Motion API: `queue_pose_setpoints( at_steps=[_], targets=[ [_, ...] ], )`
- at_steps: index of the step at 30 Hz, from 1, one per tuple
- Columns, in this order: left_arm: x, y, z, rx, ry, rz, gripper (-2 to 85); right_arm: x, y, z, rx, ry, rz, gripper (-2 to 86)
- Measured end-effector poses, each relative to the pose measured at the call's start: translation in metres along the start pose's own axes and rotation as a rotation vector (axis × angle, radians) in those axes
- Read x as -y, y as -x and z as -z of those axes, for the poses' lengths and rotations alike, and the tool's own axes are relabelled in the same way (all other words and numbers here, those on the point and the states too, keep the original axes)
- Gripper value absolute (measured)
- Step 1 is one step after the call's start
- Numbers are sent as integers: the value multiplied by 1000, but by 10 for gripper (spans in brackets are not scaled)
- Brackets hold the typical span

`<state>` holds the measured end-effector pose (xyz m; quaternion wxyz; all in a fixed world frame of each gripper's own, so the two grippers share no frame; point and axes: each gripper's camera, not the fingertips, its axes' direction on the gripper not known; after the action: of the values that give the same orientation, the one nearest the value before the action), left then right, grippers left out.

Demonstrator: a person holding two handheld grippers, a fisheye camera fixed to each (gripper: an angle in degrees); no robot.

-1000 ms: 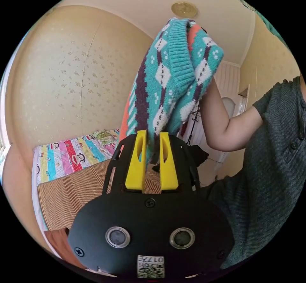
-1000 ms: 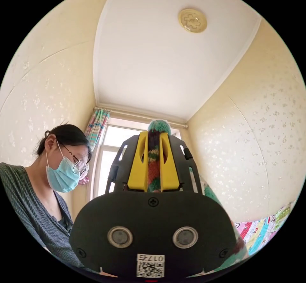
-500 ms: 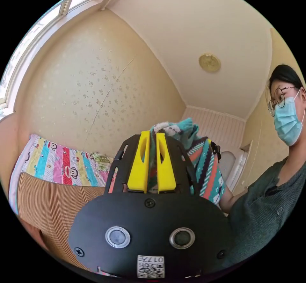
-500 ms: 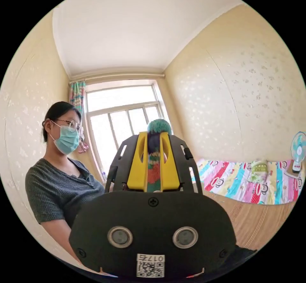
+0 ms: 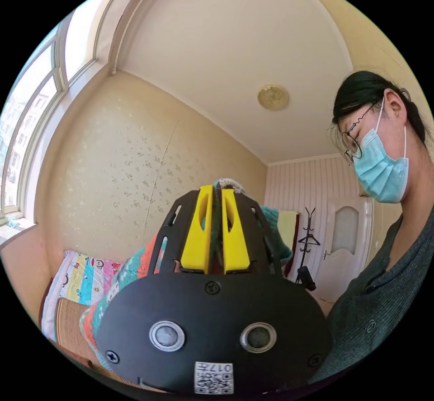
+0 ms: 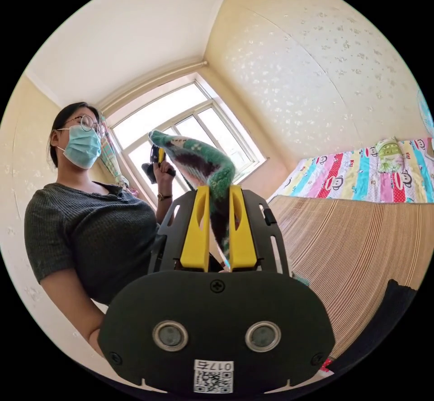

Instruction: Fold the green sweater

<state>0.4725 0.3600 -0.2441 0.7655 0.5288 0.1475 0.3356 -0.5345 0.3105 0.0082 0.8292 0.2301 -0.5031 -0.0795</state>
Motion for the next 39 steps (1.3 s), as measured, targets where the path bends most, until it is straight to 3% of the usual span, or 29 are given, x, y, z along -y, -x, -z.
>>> queue_pose_setpoints(
  at_steps=[5, 10, 12, 17, 21, 25, 29, 32, 35, 37, 39],
  targets=[
    [16, -16, -14, 9, 25, -7, 38, 5, -40, -19, 61, 33, -144, 74],
    [34, -26, -27, 34, 57, -24, 38, 19, -39, -77, -162, 301, -133, 47],
    [48, -25, -29, 54, 76, -39, 38, 28, -34, -78, -211, 293, -108, 39],
    [85, 3, -5, 87, 77, -17, 39, 69, 5, -11, -219, 22, 30, 33],
    [121, 28, 15, -11, 119, -18, 40, 113, 56, 67, -195, -217, 181, 33],
    [150, 15, 4, 5, 180, -96, 40, 159, 115, 120, -331, -391, 314, 32],
    [185, 25, -54, 44, 312, -98, 36, 207, 128, 139, -534, -466, 313, 31],
    [188, 86, -138, 72, 460, -22, 36, 275, 75, 125, -723, -357, 272, 29],
    [151, 191, -266, 121, 632, 82, 44, 359, -59, 76, -971, -101, 175, 26],
    [101, 265, -341, 176, 771, 198, 49, 392, -206, 34, -1047, 102, 13, 22],
    [27, 331, -394, 396, 1081, 274, 52, 380, -289, 5, -1073, 337, -118, 21]
  ],
)
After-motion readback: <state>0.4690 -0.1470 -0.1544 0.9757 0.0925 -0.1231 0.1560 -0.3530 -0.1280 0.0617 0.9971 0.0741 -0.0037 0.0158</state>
